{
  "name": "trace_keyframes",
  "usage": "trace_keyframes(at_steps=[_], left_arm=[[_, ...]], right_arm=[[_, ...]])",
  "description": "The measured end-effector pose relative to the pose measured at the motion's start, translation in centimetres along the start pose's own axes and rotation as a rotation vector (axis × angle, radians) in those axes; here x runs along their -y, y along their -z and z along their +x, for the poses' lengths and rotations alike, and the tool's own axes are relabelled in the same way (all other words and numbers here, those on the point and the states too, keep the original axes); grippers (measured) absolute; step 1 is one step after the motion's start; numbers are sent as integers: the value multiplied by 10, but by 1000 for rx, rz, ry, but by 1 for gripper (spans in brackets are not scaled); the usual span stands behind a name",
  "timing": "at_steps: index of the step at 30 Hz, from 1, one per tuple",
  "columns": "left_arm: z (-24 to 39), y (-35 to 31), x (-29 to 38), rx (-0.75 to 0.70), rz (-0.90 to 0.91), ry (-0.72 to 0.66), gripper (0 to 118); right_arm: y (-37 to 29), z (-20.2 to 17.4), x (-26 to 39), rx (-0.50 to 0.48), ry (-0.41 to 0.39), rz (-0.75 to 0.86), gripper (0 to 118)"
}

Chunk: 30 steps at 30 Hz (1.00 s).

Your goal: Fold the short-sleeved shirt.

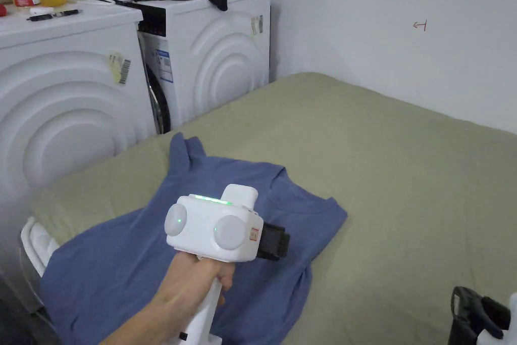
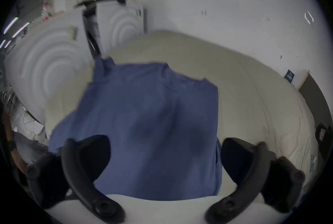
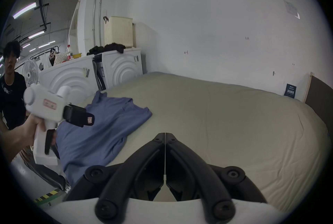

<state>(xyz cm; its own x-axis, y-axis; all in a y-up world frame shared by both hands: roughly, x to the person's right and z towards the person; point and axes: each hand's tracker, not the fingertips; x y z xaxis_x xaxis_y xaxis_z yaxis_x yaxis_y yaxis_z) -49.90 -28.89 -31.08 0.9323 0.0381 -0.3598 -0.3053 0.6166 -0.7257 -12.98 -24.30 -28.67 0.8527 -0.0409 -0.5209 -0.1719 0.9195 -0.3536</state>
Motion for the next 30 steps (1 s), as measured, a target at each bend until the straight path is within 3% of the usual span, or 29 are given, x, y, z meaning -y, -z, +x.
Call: trace_keyframes(at_steps=[7, 10, 11, 12, 13, 14, 15, 16, 17, 24, 30], left_arm=[[29, 72, -1, -13, -138, 80, 117], [33, 77, 4, 6, -167, 59, 94], [34, 73, 3, -13, -154, 48, 93], [35, 69, 2, -6, -157, 49, 83], [33, 58, 1, 0, -146, 50, 64], [37, 54, 1, -49, -117, 58, 64], [40, 51, 3, -151, -96, 98, 54], [37, 48, 3, -153, -73, 109, 30], [30, 41, -1, -66, -113, 53, 0], [58, -18, -22, -7, -49, 79, 0], [161, -78, -38, 120, 24, 185, 0]], right_arm=[[5, 20, 20, 11, 24, -54, 3], [-1, 28, 27, 21, 38, -73, 3], [-6, 31, 29, 25, 43, -76, 3], [-10, 35, 30, 35, 50, -79, 3], [-16, 39, 31, 41, 61, -82, 3], [-23, 44, 32, 48, 71, -83, 3], [-31, 49, 32, 57, 77, -86, 3], [-38, 53, 31, 71, 78, -89, 3], [-47, 60, 30, 94, 83, -89, 3], [-123, 110, 26, 230, 100, -55, 3], [-189, 151, 30, 358, 133, -33, 3]])
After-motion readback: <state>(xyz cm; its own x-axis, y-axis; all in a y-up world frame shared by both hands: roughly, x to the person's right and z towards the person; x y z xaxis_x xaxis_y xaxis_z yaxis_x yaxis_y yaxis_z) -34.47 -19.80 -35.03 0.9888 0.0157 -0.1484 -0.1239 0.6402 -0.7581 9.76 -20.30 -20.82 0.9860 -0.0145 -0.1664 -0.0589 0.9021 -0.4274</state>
